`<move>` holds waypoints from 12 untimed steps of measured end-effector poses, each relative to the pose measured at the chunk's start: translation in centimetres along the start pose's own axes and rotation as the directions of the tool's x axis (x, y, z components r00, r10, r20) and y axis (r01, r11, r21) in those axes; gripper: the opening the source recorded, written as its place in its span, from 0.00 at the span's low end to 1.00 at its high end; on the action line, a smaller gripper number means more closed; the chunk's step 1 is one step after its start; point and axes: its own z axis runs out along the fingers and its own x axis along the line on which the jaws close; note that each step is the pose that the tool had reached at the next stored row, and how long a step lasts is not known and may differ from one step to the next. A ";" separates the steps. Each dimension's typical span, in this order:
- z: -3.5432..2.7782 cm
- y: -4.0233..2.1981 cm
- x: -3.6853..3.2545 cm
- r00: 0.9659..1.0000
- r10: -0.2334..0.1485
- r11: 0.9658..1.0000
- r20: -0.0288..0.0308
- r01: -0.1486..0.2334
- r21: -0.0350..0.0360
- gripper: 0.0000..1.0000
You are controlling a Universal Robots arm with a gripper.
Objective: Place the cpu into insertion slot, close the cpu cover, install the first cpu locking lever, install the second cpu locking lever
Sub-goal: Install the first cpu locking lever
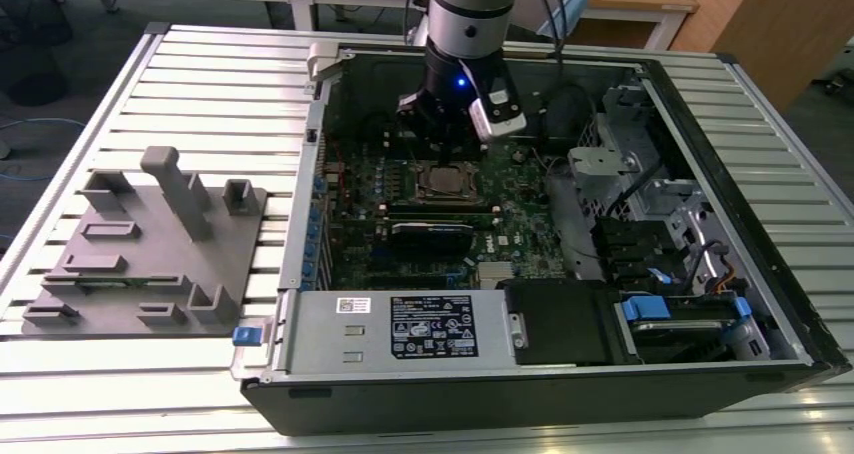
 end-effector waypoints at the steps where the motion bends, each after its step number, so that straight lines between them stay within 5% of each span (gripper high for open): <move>1: 0.00 0.00 0.04 1.000 0.000 1.000 0.000 0.000 0.000 0.11; 12: 0.01 -0.17 1.66 1.000 0.000 1.000 0.000 0.000 0.000 0.11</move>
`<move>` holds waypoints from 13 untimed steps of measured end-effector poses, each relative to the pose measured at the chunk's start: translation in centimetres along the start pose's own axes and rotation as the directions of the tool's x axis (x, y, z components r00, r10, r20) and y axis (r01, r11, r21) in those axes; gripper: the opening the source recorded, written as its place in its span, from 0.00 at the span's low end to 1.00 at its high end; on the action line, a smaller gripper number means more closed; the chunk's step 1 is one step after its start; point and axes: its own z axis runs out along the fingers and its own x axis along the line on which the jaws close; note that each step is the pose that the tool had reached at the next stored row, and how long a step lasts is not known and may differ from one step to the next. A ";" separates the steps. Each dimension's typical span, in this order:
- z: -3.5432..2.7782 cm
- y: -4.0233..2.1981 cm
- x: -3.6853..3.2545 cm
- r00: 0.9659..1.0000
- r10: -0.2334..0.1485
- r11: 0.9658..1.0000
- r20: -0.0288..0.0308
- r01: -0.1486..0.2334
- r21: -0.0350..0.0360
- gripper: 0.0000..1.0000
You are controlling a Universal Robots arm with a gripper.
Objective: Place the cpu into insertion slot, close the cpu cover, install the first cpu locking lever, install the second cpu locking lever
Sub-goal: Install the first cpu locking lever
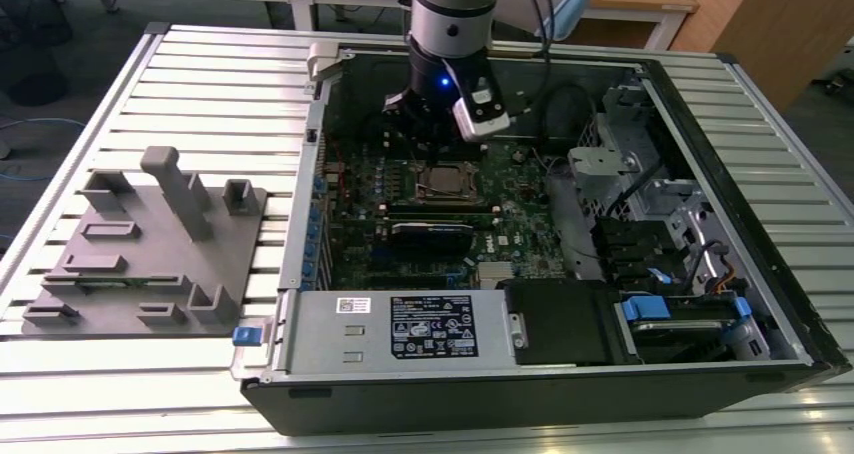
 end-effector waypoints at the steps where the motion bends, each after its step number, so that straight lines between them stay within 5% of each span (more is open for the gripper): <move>1: 0.00 0.00 0.06 1.000 0.000 1.000 0.000 0.000 0.000 0.11; 13: -0.33 0.01 0.07 1.000 0.000 1.000 0.000 0.000 0.000 0.11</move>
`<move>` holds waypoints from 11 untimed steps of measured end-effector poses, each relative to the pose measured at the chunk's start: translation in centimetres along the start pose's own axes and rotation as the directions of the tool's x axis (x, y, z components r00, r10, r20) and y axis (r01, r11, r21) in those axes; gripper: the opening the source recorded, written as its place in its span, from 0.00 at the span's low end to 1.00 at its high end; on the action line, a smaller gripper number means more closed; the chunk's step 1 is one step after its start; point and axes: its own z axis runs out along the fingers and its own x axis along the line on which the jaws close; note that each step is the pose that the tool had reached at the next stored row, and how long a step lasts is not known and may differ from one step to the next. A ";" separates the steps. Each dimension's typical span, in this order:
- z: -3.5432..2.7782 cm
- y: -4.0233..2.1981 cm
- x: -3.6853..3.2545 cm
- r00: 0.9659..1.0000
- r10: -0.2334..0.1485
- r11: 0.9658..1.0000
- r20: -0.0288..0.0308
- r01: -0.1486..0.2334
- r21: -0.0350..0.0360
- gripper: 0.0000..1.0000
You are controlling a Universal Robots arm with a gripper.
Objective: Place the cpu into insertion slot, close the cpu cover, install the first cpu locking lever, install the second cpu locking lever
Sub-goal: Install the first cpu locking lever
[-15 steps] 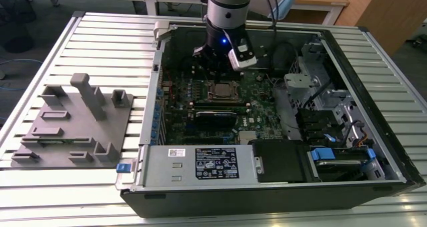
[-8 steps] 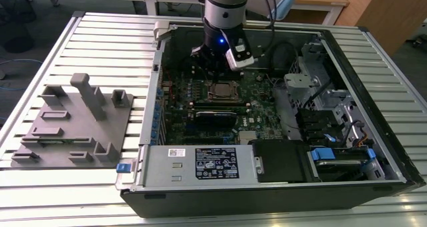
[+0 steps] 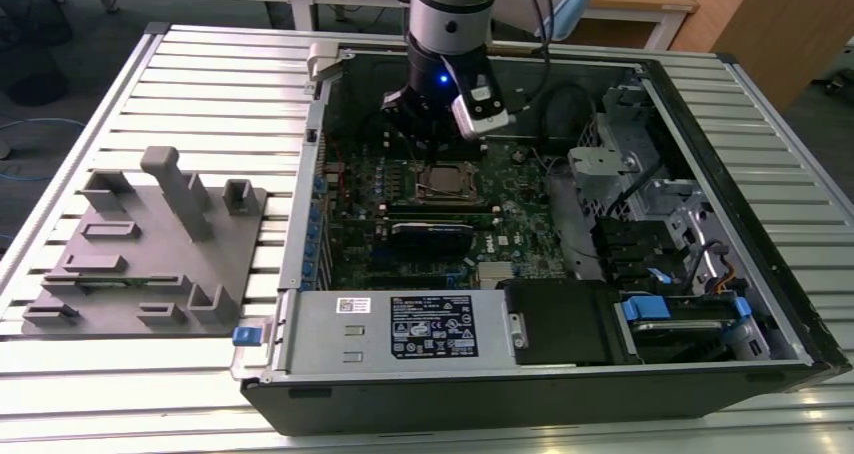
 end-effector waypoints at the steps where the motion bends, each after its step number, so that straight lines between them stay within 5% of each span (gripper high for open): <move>1: -0.01 0.00 0.00 1.000 0.000 1.000 0.000 0.000 0.000 0.11; 11: -0.03 -0.04 0.33 1.000 0.000 1.000 0.000 0.000 0.000 0.11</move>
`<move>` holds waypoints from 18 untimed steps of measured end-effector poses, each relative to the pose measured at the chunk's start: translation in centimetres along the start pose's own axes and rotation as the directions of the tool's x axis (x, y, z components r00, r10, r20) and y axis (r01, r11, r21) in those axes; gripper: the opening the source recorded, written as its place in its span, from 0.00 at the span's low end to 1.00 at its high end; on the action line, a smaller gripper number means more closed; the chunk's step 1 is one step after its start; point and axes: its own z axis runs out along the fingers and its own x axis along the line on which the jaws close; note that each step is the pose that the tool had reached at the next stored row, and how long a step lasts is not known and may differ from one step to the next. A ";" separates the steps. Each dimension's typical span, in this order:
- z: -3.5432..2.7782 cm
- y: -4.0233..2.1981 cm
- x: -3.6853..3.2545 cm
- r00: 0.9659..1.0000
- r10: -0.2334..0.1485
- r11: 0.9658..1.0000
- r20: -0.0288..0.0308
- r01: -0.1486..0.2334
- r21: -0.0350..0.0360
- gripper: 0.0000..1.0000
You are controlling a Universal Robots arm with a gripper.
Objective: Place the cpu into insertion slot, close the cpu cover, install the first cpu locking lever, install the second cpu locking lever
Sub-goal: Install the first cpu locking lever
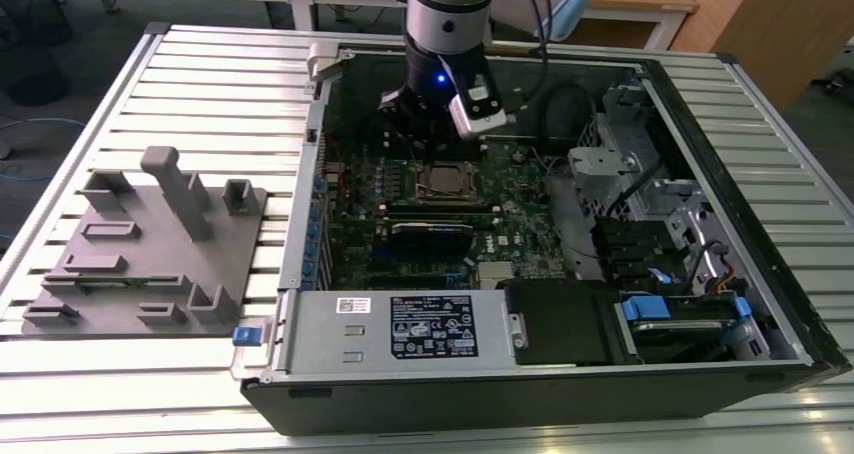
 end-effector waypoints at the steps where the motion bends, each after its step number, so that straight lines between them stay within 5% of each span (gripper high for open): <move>1: 0.01 -0.01 0.15 1.000 0.000 1.000 0.000 0.000 0.000 0.11; 16: 0.02 -0.05 0.54 1.000 0.000 1.000 0.000 0.000 0.000 0.11; 18: 0.01 -0.06 0.55 1.000 0.000 1.000 0.000 0.000 -0.005 0.11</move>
